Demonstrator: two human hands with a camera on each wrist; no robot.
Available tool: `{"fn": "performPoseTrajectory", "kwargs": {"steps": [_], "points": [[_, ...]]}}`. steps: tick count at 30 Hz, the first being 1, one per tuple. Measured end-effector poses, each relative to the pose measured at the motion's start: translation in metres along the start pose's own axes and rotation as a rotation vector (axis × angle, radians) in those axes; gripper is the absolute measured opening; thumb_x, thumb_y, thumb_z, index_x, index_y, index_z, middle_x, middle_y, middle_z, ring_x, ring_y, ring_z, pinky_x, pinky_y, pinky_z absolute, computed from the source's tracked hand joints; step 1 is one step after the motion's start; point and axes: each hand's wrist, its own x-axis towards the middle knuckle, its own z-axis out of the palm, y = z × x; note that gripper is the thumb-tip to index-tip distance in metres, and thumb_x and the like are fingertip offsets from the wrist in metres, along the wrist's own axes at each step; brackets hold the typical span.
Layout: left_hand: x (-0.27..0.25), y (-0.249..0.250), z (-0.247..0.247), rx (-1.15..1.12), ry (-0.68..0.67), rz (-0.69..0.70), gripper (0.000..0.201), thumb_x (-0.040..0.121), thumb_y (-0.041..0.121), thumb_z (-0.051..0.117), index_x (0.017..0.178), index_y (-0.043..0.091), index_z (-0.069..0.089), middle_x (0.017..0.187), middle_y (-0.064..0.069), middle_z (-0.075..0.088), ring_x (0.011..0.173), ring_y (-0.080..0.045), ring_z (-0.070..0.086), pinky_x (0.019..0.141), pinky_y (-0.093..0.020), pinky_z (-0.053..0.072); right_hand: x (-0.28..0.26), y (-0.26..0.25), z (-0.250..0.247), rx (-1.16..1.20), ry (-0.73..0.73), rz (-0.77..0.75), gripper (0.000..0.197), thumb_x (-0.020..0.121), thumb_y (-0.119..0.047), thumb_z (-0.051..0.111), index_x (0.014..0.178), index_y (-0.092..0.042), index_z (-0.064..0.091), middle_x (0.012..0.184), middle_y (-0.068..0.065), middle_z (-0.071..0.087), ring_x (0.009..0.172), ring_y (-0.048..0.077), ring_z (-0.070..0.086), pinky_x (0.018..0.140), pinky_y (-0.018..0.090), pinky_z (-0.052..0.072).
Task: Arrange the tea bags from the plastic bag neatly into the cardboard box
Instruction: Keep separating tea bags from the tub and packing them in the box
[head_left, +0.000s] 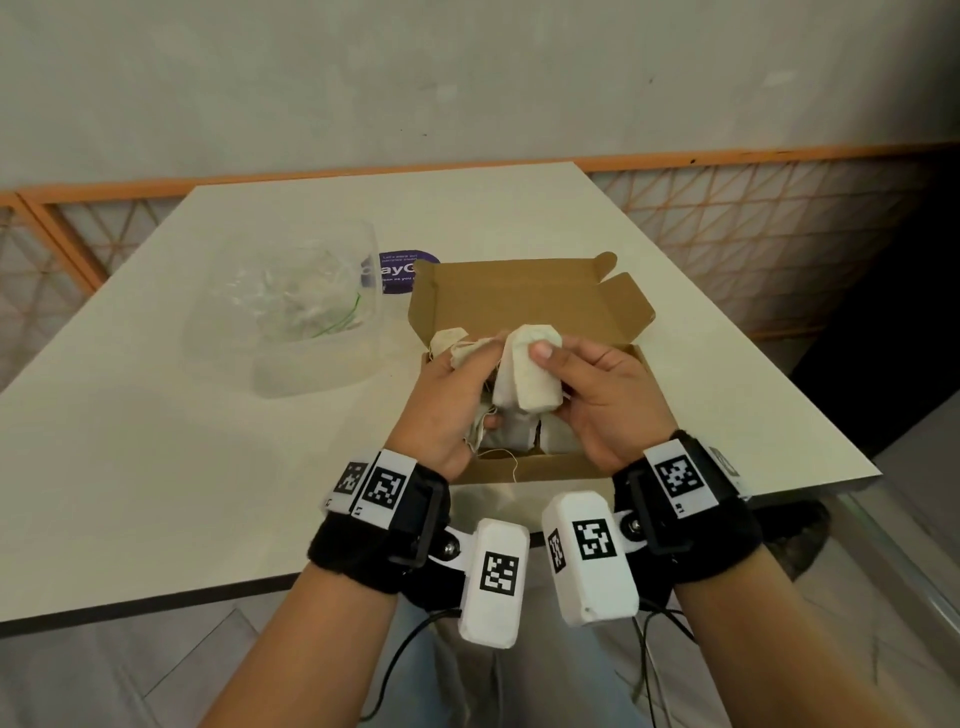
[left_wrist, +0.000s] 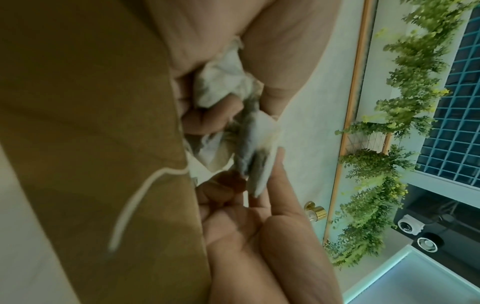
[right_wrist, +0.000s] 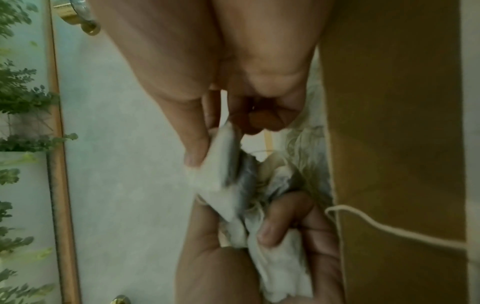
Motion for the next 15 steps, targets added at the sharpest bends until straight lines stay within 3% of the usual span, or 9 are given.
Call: {"fn": "performPoseTrajectory", "kwargs": {"steps": [2,5,7,10,15], "points": [[-0.0008,0.0002,-0.0007,-0.005,-0.011,-0.015,0.028,0.091,0.035,0.058,0.099,0.009,0.064,0.076,-0.010,0.056,0.055,-0.015,0.048,0.036,-0.016,0.031,0.0018,0.0009,0.0004,-0.012,0.064,0.004,0.006,0.083,-0.007,0.061,0.086,-0.004,0.065,0.085,0.010,0.068,0.082,0.021,0.064,0.074,0.036,0.056],[-0.0009,-0.0008,-0.0004,0.007,-0.040,0.004,0.009,0.090,0.019,0.060,0.089,0.010,0.063,0.073,-0.008,0.059,0.052,-0.013,0.049,0.035,-0.015,0.030,0.0019,0.0003,0.0016,0.034,0.106,-0.002,0.005,0.085,-0.007,0.060,0.083,-0.005,0.064,0.080,0.008,0.069,0.074,0.017,0.067,0.059,0.029,0.058],[-0.0008,-0.0022,-0.0006,0.004,-0.043,0.014,0.003,0.088,0.011,0.061,0.087,0.009,0.062,0.071,-0.009,0.060,0.048,-0.011,0.050,0.035,-0.015,0.031,0.0016,-0.0007,0.0016,0.063,0.118,-0.023,0.006,0.084,-0.005,0.060,0.081,-0.008,0.064,0.075,0.005,0.070,0.069,0.016,0.067,0.057,0.026,0.057],[0.0001,-0.0032,-0.0018,-0.014,-0.001,0.020,0.010,0.088,0.015,0.063,0.094,0.008,0.062,0.073,-0.009,0.061,0.047,-0.010,0.052,0.036,-0.016,0.033,0.0020,-0.0003,0.0013,0.085,0.151,-0.054,0.006,0.084,-0.003,0.059,0.084,-0.007,0.062,0.077,0.005,0.070,0.070,0.016,0.066,0.059,0.024,0.056],[0.0026,-0.0033,-0.0039,-0.119,0.077,0.035,0.009,0.088,0.018,0.064,0.093,0.011,0.063,0.078,-0.008,0.062,0.054,-0.013,0.053,0.037,-0.017,0.037,-0.0014,-0.0016,0.0012,0.189,0.195,-0.111,0.014,0.085,-0.001,0.058,0.072,-0.007,0.059,0.072,0.004,0.069,0.065,0.013,0.066,0.054,0.022,0.053]]}}
